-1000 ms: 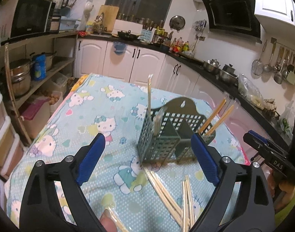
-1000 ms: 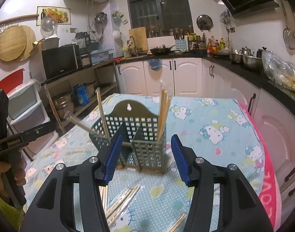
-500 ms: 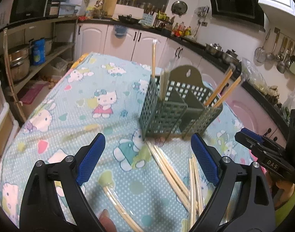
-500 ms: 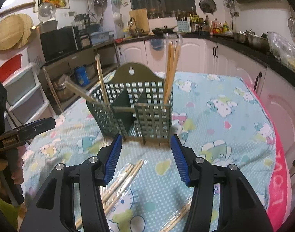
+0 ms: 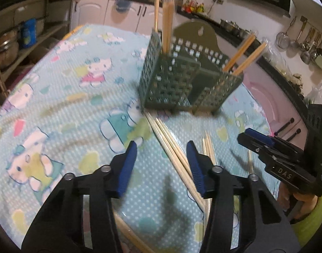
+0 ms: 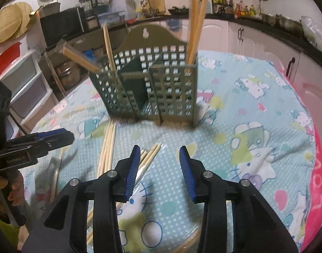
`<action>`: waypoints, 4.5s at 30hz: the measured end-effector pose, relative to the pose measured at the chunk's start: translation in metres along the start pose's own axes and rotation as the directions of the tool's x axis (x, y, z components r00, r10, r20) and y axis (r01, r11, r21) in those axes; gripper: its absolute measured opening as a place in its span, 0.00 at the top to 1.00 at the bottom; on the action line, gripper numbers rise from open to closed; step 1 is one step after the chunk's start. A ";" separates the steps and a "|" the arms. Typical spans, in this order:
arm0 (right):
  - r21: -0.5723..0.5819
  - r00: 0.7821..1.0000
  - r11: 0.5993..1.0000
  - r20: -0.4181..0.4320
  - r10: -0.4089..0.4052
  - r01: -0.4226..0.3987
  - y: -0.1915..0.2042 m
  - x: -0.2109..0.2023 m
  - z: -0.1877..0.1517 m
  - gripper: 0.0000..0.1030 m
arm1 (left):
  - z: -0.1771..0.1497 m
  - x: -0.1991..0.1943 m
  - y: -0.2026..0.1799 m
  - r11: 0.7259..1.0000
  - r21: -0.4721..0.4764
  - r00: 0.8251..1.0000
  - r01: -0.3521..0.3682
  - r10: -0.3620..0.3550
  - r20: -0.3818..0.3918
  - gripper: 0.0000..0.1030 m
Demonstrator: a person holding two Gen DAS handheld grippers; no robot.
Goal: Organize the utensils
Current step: 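Move both open tools down toward the chopstick pile beside the caddy, then close the right tool on a wrapped chopstick while the left tool grasps another, then lift the right tool's chopstick above the caddy while the left tool carries its chopstick there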
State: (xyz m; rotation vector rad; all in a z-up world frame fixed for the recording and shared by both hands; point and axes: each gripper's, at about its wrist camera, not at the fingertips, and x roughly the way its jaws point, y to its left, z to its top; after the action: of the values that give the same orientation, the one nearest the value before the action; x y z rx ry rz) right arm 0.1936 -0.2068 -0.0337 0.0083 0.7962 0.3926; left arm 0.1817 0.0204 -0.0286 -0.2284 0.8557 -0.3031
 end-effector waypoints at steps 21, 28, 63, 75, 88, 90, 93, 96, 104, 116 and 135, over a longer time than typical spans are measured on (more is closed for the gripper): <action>0.008 0.990 1.000 -0.144 -0.001 0.002 0.006 0.055 -0.005 0.69 | 0.000 0.056 -0.012 0.998 0.035 0.987 -0.044 0.049 -0.154 0.81; 0.038 0.985 0.999 -0.170 0.007 0.000 0.004 0.070 0.008 0.69 | 0.009 0.065 -0.012 0.997 0.017 0.984 -0.072 0.074 -0.161 0.81; 0.120 0.987 0.991 -0.143 0.071 -0.053 -0.039 0.047 0.004 0.99 | 0.036 0.057 0.047 0.960 -0.278 0.998 0.031 -0.047 -0.051 0.96; 0.089 0.995 0.993 -0.065 0.081 -0.075 -0.035 0.022 0.012 0.99 | 0.032 0.012 0.053 0.968 -0.246 0.999 0.041 -0.036 0.023 0.96; 0.098 0.998 0.993 -0.023 0.066 -0.064 -0.042 0.003 0.020 0.99 | 0.035 -0.015 0.029 0.981 -0.184 0.996 0.067 -0.053 0.078 0.96; 0.104 0.998 0.993 -0.021 0.063 -0.061 -0.043 0.001 0.019 0.99 | 0.036 -0.019 0.026 0.982 -0.175 0.995 0.071 -0.057 0.085 0.96; 0.100 0.999 0.994 -0.007 0.052 -0.051 -0.046 -0.005 0.020 0.99 | 0.037 -0.027 0.018 0.984 -0.155 0.992 0.083 -0.068 0.102 0.96; 0.097 0.999 0.994 0.004 0.045 -0.045 -0.048 -0.011 0.022 0.99 | 0.040 -0.036 0.011 0.987 -0.135 0.990 0.091 -0.075 0.121 0.97; 0.093 0.996 0.994 0.062 0.058 -0.064 -0.051 -0.033 0.032 0.99 | 0.049 -0.059 -0.005 0.991 -0.083 0.982 0.108 -0.093 0.166 0.97; 0.014 0.987 0.998 0.146 0.060 -0.063 -0.038 -0.063 0.059 0.99 | 0.062 -0.071 -0.022 0.993 -0.027 0.974 0.113 -0.105 0.198 0.98; -0.057 0.969 0.996 0.235 0.083 -0.071 -0.017 -0.085 0.112 0.99 | 0.083 -0.079 -0.036 0.992 0.020 0.965 0.128 -0.129 0.229 0.98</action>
State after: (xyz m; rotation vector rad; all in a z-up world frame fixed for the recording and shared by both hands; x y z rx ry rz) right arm 0.2231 -0.2363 0.1015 0.0400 0.5513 0.4749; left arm 0.1904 0.0205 0.0910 -0.3094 0.6119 -0.3919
